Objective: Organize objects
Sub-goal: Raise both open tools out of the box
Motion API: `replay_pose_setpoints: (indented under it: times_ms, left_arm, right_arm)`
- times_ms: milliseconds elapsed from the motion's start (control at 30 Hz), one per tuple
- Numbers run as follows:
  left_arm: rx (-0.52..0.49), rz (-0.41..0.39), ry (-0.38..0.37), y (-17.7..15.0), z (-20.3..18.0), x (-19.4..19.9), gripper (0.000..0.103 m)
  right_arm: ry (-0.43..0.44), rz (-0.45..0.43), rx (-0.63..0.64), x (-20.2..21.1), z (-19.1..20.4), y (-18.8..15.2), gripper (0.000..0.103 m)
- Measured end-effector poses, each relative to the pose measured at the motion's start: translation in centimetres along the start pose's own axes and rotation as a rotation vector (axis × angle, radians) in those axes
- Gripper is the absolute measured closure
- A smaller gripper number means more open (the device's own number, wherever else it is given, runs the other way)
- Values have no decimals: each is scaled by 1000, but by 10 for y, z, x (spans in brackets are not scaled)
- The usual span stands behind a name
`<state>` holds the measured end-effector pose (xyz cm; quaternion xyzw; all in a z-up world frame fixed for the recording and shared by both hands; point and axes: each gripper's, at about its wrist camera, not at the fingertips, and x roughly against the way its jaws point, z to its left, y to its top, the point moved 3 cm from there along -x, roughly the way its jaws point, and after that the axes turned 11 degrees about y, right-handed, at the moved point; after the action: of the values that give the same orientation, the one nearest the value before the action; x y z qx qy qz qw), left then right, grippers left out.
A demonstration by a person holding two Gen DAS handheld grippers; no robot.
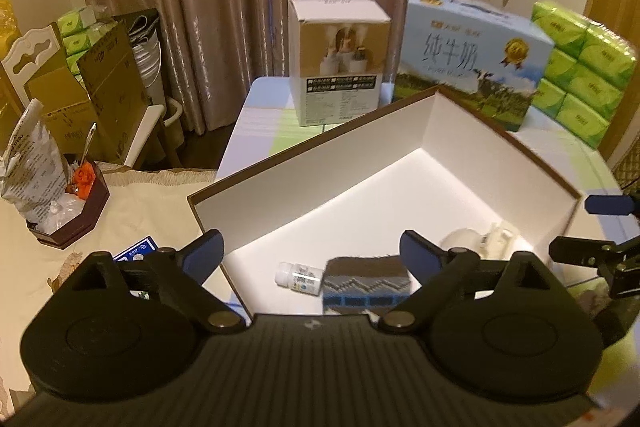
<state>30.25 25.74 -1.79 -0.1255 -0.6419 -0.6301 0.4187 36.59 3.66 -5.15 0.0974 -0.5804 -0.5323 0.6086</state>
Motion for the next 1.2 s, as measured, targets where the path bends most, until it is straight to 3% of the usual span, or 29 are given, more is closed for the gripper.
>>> replay_pose_setpoints:
  times_ms: [533, 1200]
  left_arm:
    - [42, -23, -62, -40, -24, 80, 8]
    - [-1, 38, -118, -107, -69, 119, 8]
  right_arm:
    - [-2, -81, -60, 71, 25, -36, 2]
    - [-52, -31, -108, 129, 32, -108, 2]
